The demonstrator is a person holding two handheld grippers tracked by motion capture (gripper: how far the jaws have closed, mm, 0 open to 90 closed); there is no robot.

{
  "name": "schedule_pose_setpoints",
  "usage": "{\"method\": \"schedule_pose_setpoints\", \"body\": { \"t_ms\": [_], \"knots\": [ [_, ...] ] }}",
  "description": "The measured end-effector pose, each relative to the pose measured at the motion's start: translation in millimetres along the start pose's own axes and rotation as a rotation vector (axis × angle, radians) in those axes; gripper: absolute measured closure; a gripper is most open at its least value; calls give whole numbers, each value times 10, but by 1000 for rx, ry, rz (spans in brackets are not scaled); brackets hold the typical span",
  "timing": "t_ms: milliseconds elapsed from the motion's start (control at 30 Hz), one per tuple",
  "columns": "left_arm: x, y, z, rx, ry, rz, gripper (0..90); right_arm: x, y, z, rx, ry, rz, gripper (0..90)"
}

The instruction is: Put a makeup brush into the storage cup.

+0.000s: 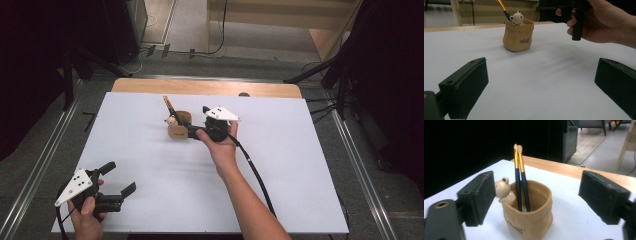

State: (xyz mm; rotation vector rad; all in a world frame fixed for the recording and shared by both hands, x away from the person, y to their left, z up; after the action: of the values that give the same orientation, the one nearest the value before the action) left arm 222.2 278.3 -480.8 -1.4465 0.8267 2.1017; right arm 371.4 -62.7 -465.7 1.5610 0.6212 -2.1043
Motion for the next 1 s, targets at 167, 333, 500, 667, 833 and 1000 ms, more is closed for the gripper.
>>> {"method": "schedule_pose_setpoints", "body": {
  "t_ms": [167,333,500,667,833,1000],
  "knots": [
    [1,8,-7,4,-1,-3,0,49,56,141,19,16,21,137],
    [1,18,-11,0,-3,-8,0,87,103,272,39,-1,40,127],
    [0,23,-14,2,-1,-7,0,118,139,410,30,-14,53,61],
    [0,27,-17,4,-6,-12,0,138,150,556,19,-18,81,0],
    [0,40,-20,4,-3,-12,0,166,167,698,17,-8,97,0],
    [-1,44,-24,4,-5,-19,0,202,208,845,27,1,88,0]
  ]
}}
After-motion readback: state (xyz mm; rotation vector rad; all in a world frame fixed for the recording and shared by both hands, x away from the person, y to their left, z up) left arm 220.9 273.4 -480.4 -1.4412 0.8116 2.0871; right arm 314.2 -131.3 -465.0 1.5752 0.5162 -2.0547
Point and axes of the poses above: each handheld gripper's, and its own axes: z roughly backward along the jaws, x roughly out of its underside, y roughly to its right, the point moved 1 cm from there along -z, roughly forward along the jaws, and after that the axes turned 5 degrees about z, right-handed, at the moved point
